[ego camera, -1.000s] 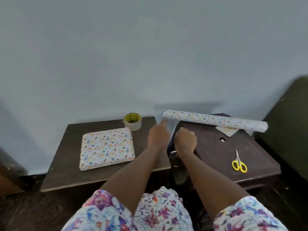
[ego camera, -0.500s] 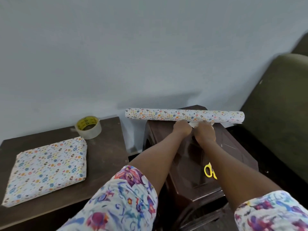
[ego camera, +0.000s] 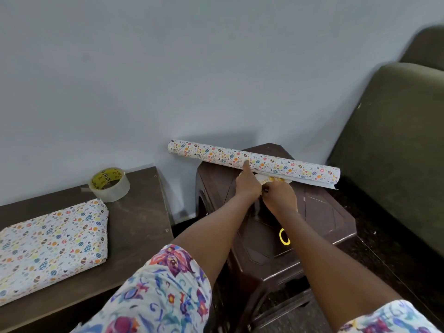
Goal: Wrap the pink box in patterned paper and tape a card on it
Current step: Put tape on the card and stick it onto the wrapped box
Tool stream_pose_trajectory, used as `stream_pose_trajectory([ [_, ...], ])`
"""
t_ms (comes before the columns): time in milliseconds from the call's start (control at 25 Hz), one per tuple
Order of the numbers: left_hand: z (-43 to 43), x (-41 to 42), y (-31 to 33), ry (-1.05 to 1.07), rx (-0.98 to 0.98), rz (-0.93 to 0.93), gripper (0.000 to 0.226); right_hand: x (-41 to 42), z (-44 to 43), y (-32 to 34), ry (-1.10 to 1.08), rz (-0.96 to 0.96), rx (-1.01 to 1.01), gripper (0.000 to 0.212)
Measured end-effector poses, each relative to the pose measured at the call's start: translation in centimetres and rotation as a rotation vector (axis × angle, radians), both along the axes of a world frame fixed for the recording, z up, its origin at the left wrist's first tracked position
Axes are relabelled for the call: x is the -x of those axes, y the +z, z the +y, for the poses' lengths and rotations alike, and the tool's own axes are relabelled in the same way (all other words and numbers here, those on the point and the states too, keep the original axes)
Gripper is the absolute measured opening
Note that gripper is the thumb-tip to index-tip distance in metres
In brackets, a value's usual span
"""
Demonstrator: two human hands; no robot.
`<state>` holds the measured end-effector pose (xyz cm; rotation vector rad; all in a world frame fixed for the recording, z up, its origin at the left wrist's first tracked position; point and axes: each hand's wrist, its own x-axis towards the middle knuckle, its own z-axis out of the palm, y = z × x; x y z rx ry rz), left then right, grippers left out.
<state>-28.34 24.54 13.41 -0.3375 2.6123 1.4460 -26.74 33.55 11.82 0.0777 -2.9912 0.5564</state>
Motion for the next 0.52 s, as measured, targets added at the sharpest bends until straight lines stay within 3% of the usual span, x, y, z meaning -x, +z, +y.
stream_pose_trajectory([
  [160,-0.2,-0.7,-0.9,0.003,0.148,0.084,0.078,0.2,1.7,0.2,-0.099,-0.031,0.36,0.025],
  [200,0.0,-0.6,-1.1,-0.034,0.221,0.088,0.081,0.4,2.1,0.4,-0.142,0.051,0.299,0.029],
  [320,0.2,-0.1,-1.2,-0.057,0.398,0.057,0.082,1.9,3.1,0.8,-0.089,0.244,-0.148,0.059],
  [440,-0.3,0.3,-0.5,0.002,0.353,-0.114,0.088,4.5,3.5,1.7,0.028,-0.002,-0.39,0.087],
  [520,-0.7,0.4,-0.2,-0.003,0.337,-0.128,0.09,5.8,3.6,2.1,0.096,-0.102,-0.447,0.077],
])
